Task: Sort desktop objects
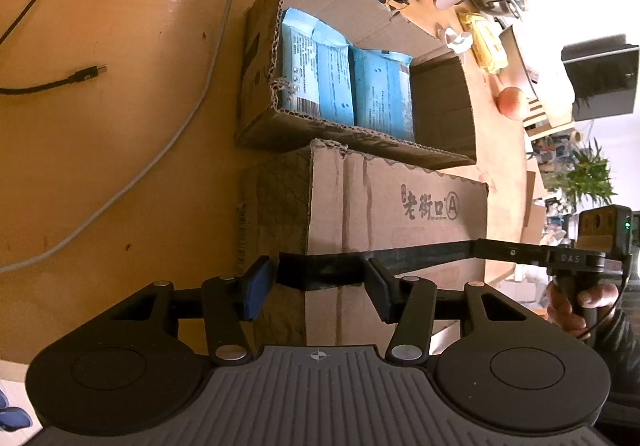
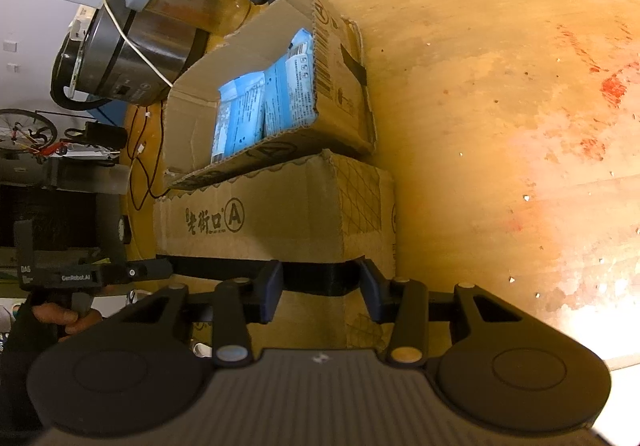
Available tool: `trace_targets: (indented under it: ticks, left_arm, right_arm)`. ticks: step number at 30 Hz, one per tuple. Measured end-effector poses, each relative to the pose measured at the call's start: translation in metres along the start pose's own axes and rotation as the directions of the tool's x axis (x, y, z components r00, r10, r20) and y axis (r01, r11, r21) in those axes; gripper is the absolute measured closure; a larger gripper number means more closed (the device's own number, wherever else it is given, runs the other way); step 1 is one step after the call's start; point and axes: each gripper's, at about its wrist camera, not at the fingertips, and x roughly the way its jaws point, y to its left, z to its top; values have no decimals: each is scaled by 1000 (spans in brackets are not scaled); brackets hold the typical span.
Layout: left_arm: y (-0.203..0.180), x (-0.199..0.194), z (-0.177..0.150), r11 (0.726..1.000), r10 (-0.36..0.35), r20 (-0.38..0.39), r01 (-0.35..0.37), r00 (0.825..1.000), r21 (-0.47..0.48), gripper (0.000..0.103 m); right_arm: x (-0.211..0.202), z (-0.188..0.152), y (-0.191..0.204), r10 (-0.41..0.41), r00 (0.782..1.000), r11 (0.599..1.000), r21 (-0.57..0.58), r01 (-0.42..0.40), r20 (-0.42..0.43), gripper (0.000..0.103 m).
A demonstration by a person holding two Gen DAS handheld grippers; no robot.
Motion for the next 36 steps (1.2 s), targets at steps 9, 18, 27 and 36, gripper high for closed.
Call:
trace_targets:
  ticks: [9, 18, 27, 36]
  left_arm:
    - [-10, -14, -10, 1000, -4, 27, 5, 1000, -24, 54]
    - [-28, -40, -9, 999, 6, 56, -4, 998, -35, 54]
    - [-41, -60, -8, 999, -1, 60, 4, 998, -48, 54]
    - [-52, -85, -10, 999, 1, 84, 2, 996, -37, 54]
  right_arm:
    - [-16, -2, 10, 8, 1000, 1000, -14, -8, 5, 66]
    - [-38, -1, 26, 15, 1000, 1000, -5, -15, 14, 66]
    - [-60, 2, 47, 1, 1000, 1000, -7, -1, 16, 66]
    - [-78, 5, 67, 10, 1000, 999, -31, -9, 26, 66]
